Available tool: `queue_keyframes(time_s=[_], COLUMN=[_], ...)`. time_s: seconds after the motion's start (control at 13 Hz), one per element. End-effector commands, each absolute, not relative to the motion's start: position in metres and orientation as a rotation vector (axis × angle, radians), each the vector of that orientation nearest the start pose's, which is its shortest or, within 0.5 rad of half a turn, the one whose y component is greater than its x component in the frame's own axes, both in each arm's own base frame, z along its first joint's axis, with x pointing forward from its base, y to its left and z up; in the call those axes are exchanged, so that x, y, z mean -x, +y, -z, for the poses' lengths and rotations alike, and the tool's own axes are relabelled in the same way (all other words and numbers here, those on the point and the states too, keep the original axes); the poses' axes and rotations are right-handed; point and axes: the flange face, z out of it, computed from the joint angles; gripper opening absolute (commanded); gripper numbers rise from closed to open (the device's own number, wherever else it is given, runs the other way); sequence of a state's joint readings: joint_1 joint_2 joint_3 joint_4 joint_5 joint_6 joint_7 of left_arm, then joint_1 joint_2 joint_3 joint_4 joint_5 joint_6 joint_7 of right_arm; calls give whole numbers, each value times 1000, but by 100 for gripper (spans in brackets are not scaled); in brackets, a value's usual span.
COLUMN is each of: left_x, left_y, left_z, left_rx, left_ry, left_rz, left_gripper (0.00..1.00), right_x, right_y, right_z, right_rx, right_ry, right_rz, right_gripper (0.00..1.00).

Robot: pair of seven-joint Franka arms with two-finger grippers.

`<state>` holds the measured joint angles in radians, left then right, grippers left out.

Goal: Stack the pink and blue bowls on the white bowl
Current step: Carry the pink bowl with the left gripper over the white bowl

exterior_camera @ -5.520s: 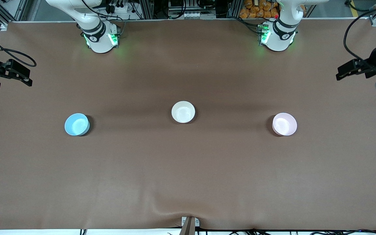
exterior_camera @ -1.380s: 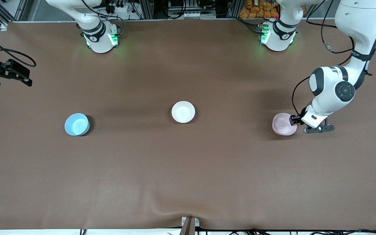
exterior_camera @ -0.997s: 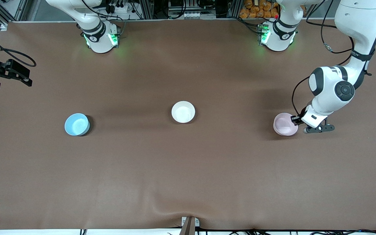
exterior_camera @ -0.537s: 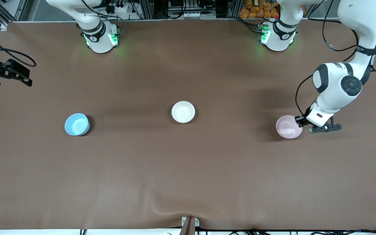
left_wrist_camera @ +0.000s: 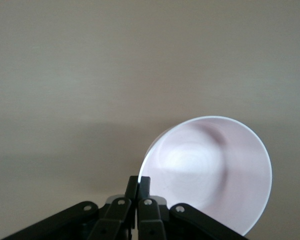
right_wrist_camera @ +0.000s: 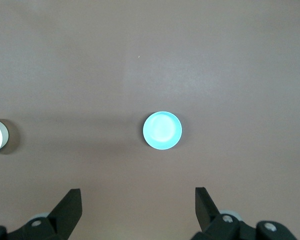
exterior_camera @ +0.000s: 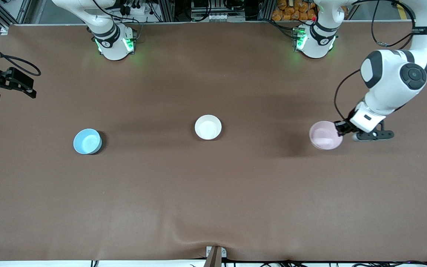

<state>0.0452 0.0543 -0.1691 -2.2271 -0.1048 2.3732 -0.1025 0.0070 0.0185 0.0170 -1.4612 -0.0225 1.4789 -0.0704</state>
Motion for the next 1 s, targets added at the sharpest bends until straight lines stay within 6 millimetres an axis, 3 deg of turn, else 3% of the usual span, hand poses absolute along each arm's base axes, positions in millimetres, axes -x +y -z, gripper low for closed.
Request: queue_keyframes(time_s=[0.0,0.23,0.46,0.92], left_x=[-548,-556,-558,-543], left_y=[-131,-208,-278,-394], left_z=[-383,-403,-407,-385], left_rx=[3277,3318,3351,3389], left_ry=[-101,-250,-335,-388], left_rz=[84,45,-1,-121], left_gripper=[0,0,0,0], right_x=[-550,-549,-550,-550], right_y=[8,8,8,8], right_z=[-661,-662,-661,-661], right_rx=[3144,3144,3144,3144], right_ry=[-139,-141,-141,-139], right_rz=[9,12,9,9], right_gripper=[100,100,100,100])
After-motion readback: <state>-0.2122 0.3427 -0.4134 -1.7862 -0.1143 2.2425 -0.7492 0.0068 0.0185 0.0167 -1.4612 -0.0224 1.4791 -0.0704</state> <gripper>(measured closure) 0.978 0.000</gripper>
